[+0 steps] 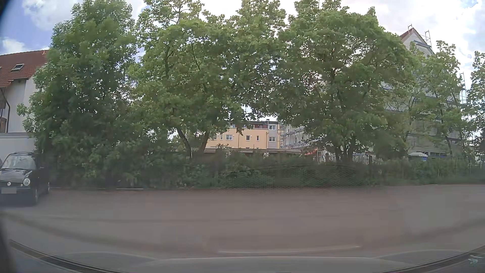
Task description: Follow the waypoints while adhering to traffic rules and regulations
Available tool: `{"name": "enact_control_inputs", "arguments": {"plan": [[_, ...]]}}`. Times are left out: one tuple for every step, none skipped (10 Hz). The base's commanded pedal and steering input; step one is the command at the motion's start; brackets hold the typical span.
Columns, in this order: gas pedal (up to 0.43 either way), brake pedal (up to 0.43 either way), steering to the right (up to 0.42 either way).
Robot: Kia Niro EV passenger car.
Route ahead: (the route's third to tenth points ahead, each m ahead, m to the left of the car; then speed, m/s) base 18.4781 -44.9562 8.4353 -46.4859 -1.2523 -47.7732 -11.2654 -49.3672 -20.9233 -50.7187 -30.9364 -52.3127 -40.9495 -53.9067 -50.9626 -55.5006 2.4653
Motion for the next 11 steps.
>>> {"name": "enact_control_inputs", "arguments": {"plan": [[0.079, 0.024, 0.19], [0.079, 0.018, 0.2], [0.079, 0.018, 0.21], [0.067, 0.024, 0.221], [0.067, 0.018, 0.241], [0.067, 0.018, 0.267], [0.067, 0.018, 0.285], [0.067, 0.024, 0.304], [0.067, 0.024, 0.311], [0.067, 0.024, 0.311], [0.067, 0.018, 0.31]]}}
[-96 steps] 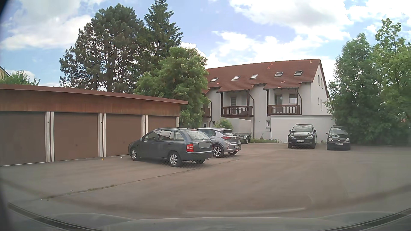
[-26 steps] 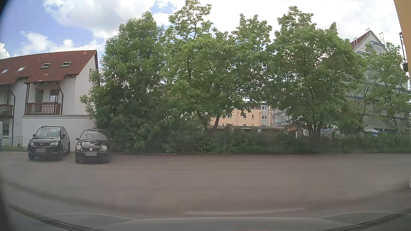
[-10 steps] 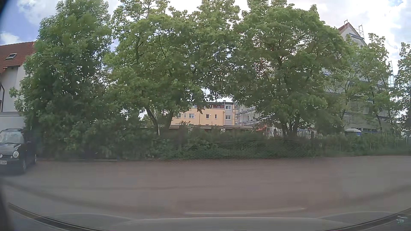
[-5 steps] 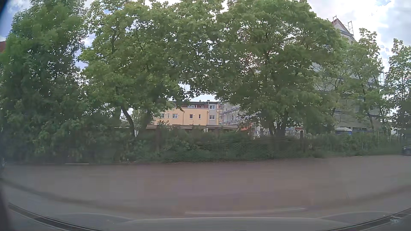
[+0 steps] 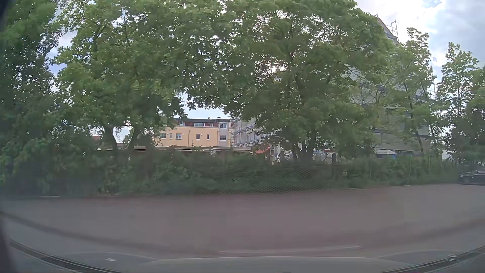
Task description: Follow the waypoints while adhering to traffic rules and regulations
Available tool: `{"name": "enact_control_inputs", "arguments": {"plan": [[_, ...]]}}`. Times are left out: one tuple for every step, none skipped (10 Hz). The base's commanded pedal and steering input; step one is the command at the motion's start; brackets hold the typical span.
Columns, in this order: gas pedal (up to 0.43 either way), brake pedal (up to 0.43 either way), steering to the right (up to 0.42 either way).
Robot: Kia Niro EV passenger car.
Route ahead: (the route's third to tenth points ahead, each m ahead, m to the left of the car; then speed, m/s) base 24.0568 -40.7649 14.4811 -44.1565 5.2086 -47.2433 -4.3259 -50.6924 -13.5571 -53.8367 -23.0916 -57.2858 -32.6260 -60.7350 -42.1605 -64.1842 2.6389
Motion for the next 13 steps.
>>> {"name": "enact_control_inputs", "arguments": {"plan": [[0.067, 0.024, 0.308], [0.067, 0.024, 0.306], [0.067, 0.024, 0.31], [0.02, 0.024, 0.319], [0.0, 0.018, 0.329], [0.0, 0.024, 0.336], [0.0, 0.024, 0.347], [0.0, 0.024, 0.355], [0.0, 0.024, 0.364], [0.0, 0.018, 0.364], [0.0, 0.018, 0.363], [0.008, 0.018, 0.357], [0.028, 0.018, 0.344]]}}
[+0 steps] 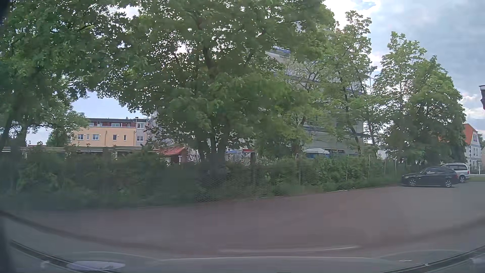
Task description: Follow the waypoints while adhering to traffic rules and regulations
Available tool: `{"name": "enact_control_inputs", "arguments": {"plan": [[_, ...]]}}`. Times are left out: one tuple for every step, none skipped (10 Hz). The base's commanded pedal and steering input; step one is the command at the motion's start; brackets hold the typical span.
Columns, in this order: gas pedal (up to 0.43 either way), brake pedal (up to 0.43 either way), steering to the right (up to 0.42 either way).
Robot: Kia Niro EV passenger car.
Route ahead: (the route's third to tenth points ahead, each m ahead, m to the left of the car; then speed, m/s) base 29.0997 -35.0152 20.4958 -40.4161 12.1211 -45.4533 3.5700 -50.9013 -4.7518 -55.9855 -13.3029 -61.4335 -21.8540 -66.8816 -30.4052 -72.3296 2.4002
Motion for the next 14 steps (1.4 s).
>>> {"name": "enact_control_inputs", "arguments": {"plan": [[0.028, 0.024, 0.334], [0.028, 0.024, 0.332], [0.039, 0.024, 0.333], [0.039, 0.018, 0.334], [0.047, 0.024, 0.336], [0.047, 0.024, 0.338], [0.059, 0.018, 0.338], [0.059, 0.024, 0.338], [0.059, 0.024, 0.333], [0.059, 0.024, 0.314], [0.059, 0.018, 0.294], [0.059, 0.018, 0.269], [0.059, 0.024, 0.255], [0.067, 0.018, 0.253]]}}
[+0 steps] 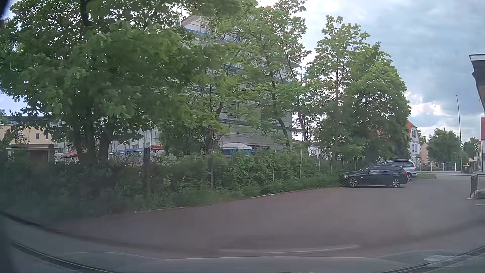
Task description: Follow the waypoints while adhering to traffic rules and regulations
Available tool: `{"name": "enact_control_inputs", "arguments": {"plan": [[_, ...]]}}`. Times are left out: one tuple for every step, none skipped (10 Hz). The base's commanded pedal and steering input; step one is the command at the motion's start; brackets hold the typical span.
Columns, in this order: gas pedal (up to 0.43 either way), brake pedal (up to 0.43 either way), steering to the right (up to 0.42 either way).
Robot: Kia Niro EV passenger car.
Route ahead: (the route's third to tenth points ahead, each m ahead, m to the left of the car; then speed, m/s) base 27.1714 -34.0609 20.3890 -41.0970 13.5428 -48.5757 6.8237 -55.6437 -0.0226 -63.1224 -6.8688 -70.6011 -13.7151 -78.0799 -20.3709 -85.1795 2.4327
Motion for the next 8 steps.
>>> {"name": "enact_control_inputs", "arguments": {"plan": [[0.087, 0.024, 0.258], [0.087, 0.024, 0.266], [0.11, 0.018, 0.271], [0.118, 0.024, 0.273], [0.118, 0.024, 0.273], [0.118, 0.018, 0.273], [0.11, 0.018, 0.273], [0.098, 0.018, 0.274]]}}
